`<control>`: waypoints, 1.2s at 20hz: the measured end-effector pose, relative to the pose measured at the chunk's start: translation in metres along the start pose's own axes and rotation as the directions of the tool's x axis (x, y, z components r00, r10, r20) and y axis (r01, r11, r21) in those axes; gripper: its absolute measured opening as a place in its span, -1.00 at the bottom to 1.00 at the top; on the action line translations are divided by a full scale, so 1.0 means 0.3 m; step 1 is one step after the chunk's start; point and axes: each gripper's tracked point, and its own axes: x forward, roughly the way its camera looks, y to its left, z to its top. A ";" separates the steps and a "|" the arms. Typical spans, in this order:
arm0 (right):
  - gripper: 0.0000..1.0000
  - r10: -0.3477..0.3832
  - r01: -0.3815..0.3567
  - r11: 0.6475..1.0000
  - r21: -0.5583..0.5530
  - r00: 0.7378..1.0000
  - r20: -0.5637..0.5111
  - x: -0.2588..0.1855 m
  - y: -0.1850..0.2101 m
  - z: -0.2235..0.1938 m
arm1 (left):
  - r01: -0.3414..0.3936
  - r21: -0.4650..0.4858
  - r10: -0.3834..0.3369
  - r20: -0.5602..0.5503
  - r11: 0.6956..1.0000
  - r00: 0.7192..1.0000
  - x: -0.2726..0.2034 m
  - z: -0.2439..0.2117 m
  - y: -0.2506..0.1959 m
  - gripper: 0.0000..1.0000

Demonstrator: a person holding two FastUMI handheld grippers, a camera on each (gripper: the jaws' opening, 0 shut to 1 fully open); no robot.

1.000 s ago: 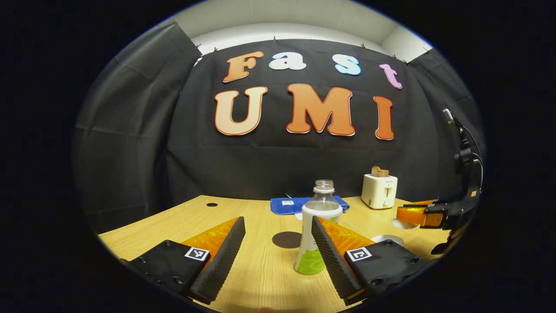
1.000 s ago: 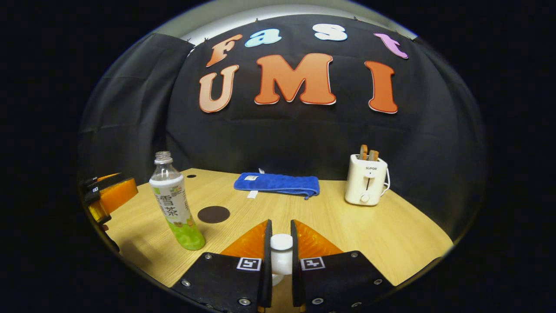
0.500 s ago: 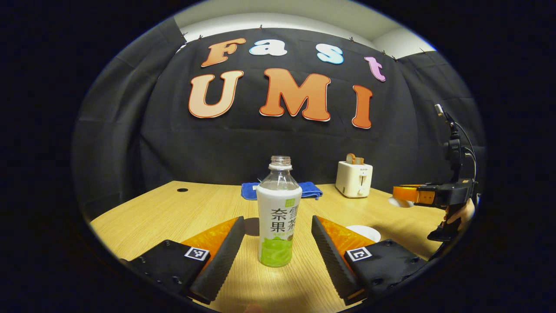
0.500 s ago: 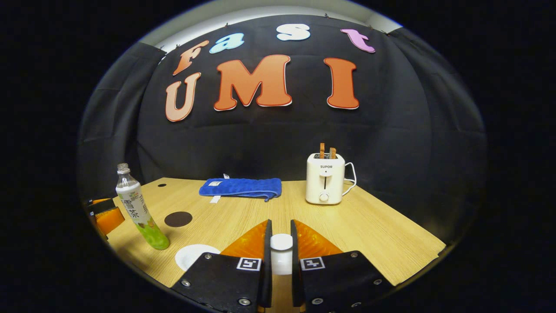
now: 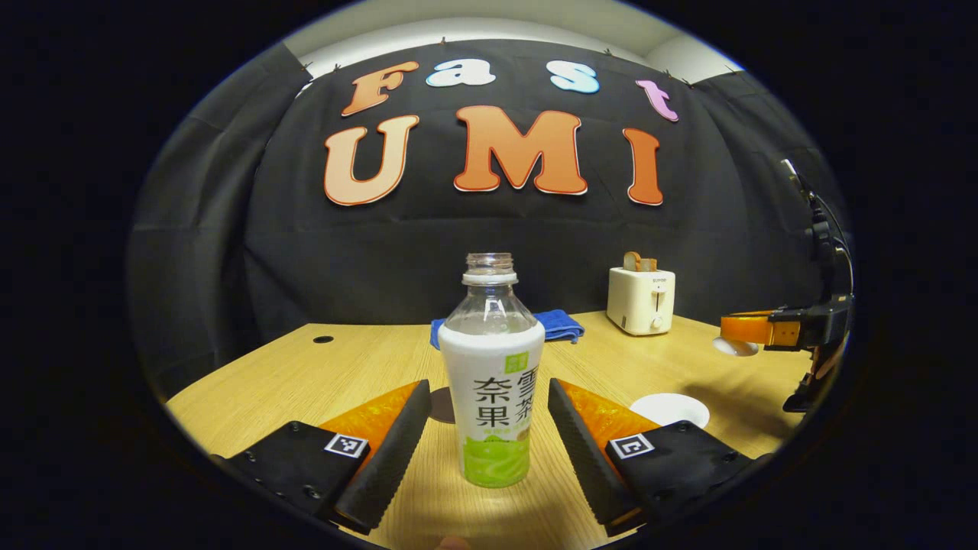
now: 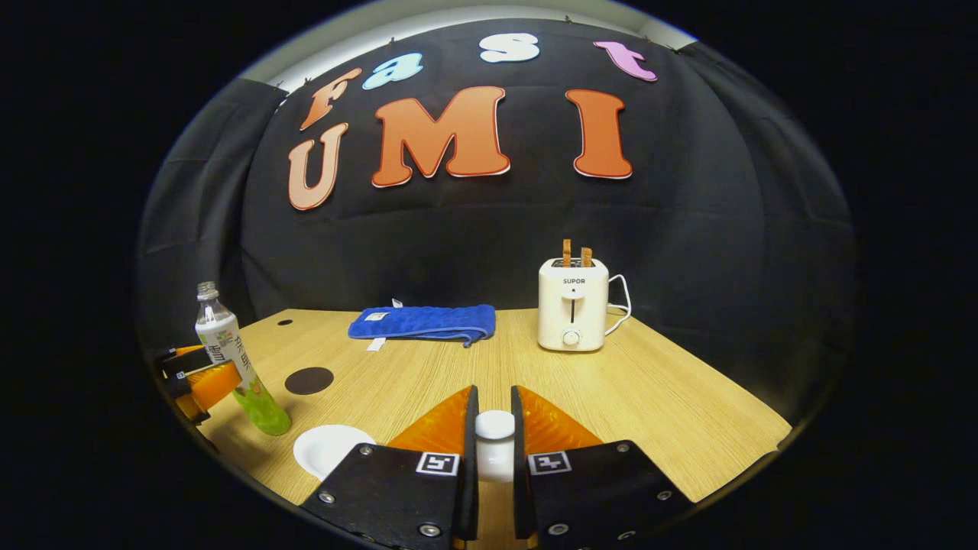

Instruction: Open the teacup lid with one hand, grasp the water bottle and pour water into the teacup with the other hand; after pouring, place the water bottle on the coaster and then close the teacup lid.

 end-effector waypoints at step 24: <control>-0.63 -0.032 0.031 0.996 0.080 0.999 0.014 -0.025 -0.101 0.023 | 0.022 0.559 0.016 -0.063 0.829 0.998 0.029 0.030 0.016 0.18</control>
